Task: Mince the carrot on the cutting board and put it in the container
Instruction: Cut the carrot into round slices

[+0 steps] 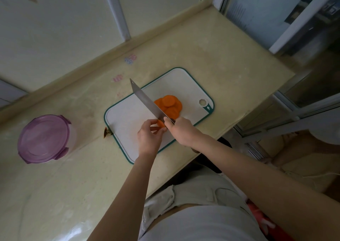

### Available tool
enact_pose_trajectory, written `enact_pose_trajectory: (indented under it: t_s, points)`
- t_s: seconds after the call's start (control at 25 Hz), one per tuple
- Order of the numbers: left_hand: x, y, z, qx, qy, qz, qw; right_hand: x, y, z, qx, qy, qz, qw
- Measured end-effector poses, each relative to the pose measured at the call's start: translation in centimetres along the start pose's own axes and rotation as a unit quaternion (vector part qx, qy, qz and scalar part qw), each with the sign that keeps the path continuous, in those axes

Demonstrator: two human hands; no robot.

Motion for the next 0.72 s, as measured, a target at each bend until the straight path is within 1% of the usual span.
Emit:
enact_pose_trajectory:
  t_s: [0.2,0.4,0.6,0.72]
  points:
    - [0.0,-0.3,0.1,0.009,-0.009,-0.006,1.0,0.2,-0.7,-0.5,-0.001,-0.016,0.012,1.0]
    - [-0.3,-0.3,0.2,0.011,0.001,-0.005,1.0,0.8,-2.2,-2.8,-0.047,-0.02,0.023,0.998]
    - [-0.2,-0.2,0.0,0.011,0.001,-0.007,1.0,0.7,-1.9,-2.4,-0.045,-0.043,0.029,0.998]
    - [0.0,0.1,0.0,0.007,0.001,-0.005,1.0,0.9,-1.7,-1.9,-0.041,-0.036,0.03,0.998]
Point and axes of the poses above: each hand's wrist, its own y-axis towards the middle knuckle, its own x-axis out of the back of the hand, z = x × y, the point moved 5 cm from there along y, towards the middle knuckle, and after that the axes turned 4 degrees about -x, right-handed, at the moved point
